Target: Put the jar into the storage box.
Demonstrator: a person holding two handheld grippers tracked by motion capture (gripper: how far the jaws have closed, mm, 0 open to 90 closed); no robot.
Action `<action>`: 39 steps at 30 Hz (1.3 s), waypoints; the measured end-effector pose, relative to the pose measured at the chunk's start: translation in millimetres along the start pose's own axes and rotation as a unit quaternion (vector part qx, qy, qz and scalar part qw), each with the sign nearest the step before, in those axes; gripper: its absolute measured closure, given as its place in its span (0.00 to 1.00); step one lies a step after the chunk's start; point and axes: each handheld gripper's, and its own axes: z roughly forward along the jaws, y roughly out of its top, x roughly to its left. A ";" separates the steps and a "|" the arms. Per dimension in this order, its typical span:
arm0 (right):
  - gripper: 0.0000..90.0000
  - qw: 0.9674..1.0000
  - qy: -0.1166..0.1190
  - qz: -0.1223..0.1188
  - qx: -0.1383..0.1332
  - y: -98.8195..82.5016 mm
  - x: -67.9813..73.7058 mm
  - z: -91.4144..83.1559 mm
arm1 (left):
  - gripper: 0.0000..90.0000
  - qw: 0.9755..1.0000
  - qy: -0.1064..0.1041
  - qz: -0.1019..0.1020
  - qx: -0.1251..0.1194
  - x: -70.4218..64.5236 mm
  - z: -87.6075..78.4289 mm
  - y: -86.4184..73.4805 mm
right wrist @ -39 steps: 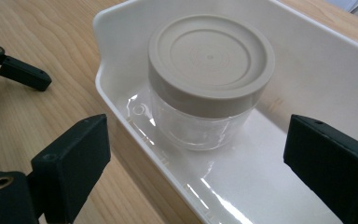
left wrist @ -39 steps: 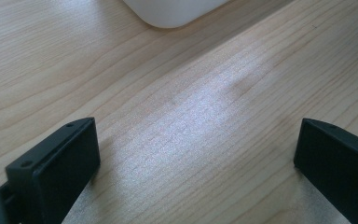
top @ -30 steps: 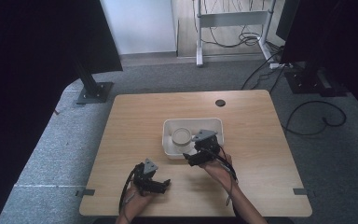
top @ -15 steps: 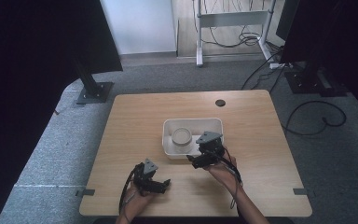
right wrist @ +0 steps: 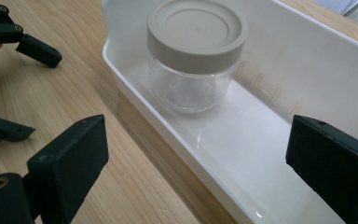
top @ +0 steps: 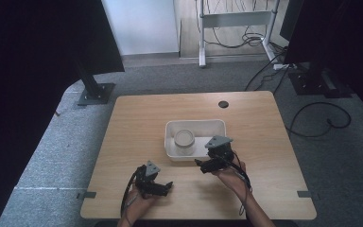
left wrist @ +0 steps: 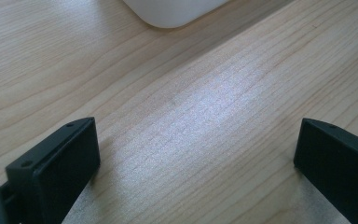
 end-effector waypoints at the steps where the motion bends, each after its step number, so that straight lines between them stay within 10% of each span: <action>1: 0.05 1.000 0.000 0.000 0.001 -0.8 -0.3 -0.5 | 0.00 1.000 0.000 0.001 0.000 0.1 0.0 0.0; 39: 0.05 0.999 -0.029 0.027 0.002 -51.7 -12.8 -43.3 | 0.00 1.000 0.000 0.000 -0.001 0.0 0.0 -0.1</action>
